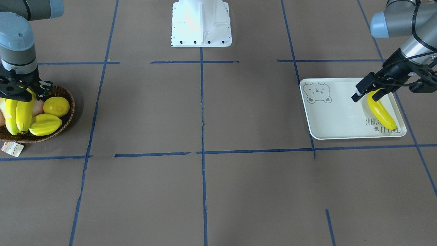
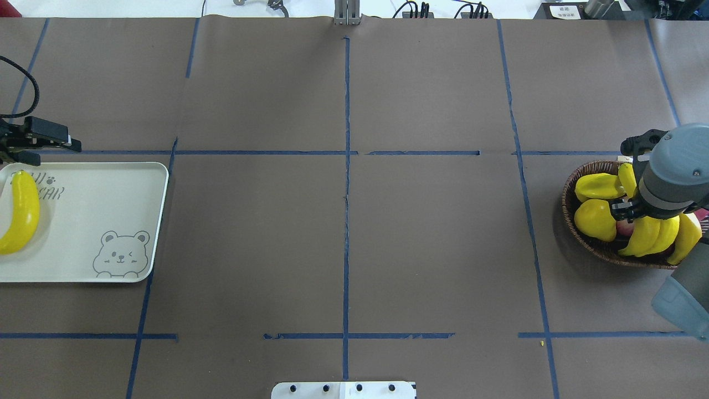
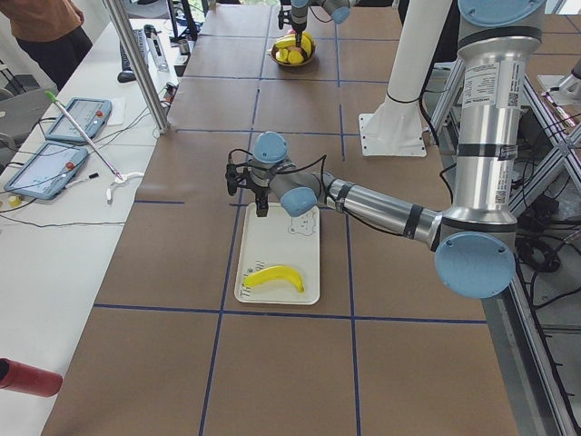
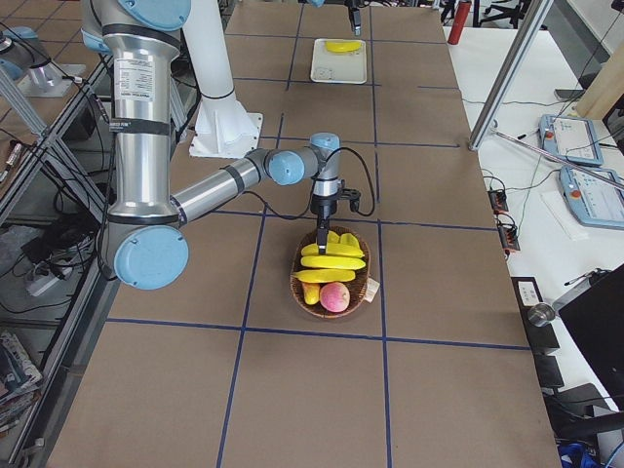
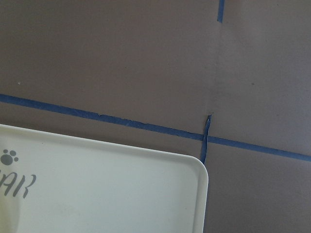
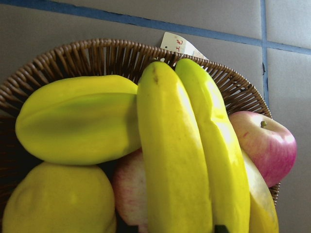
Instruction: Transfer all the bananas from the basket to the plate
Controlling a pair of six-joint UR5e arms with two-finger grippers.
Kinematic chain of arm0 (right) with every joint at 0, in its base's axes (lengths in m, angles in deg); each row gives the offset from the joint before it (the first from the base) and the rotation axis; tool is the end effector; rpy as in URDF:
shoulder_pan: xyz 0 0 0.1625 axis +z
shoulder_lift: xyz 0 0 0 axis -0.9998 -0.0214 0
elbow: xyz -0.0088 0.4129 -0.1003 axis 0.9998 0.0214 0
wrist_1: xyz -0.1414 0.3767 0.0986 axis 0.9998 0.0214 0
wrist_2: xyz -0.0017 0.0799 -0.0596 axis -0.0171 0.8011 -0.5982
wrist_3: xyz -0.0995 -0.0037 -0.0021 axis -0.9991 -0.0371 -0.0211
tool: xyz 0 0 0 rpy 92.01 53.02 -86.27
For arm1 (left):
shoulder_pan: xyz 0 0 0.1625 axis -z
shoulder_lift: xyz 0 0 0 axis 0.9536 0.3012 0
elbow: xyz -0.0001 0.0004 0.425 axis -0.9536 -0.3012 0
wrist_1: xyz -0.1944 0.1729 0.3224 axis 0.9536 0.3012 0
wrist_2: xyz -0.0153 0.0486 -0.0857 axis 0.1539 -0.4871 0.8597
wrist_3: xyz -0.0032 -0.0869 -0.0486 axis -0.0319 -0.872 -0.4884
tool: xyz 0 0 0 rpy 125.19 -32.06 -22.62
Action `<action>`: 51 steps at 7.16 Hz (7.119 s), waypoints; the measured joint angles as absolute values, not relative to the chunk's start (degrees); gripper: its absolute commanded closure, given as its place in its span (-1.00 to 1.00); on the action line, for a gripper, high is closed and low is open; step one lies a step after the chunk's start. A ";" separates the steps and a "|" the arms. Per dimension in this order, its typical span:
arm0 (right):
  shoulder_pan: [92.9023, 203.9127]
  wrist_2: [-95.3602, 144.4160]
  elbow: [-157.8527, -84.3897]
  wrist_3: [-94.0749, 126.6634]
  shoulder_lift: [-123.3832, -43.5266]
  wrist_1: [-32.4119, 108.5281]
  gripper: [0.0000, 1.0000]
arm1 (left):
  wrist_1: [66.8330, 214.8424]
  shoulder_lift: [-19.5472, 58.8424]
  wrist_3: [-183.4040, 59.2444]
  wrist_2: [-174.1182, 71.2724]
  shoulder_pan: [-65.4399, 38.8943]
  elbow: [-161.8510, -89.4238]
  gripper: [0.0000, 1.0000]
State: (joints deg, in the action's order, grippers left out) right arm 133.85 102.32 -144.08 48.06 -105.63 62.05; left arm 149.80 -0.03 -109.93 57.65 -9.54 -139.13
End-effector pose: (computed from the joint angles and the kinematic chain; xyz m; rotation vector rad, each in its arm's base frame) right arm -0.2460 -0.4089 0.5010 0.0207 -0.2953 0.0363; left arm 0.1673 -0.4777 0.4632 0.1200 1.0530 -0.2543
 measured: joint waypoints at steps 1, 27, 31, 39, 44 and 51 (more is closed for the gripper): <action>133.89 102.30 -144.03 48.05 -105.68 62.04 -0.13 | 149.80 -0.03 -109.93 57.65 -9.54 -139.15 -1.00; 116.75 105.75 -146.82 59.03 -65.94 62.00 0.99 | 161.67 33.55 -155.29 34.07 -40.05 -135.48 -0.98; 116.08 105.68 -146.82 59.03 -65.26 62.03 0.99 | 161.67 34.16 -155.27 33.55 -41.96 -134.85 0.45; 116.08 105.80 -148.84 58.92 -65.51 61.89 -1.00 | 161.06 33.50 -154.48 33.54 -42.62 -134.85 1.00; 118.18 106.26 -157.28 58.86 -71.42 62.38 -1.00 | 144.31 32.26 -148.41 39.51 -36.51 -135.35 1.00; 124.35 107.93 -158.53 58.17 -80.00 62.48 -1.00 | 123.98 11.44 -115.86 41.52 -24.09 -142.84 1.00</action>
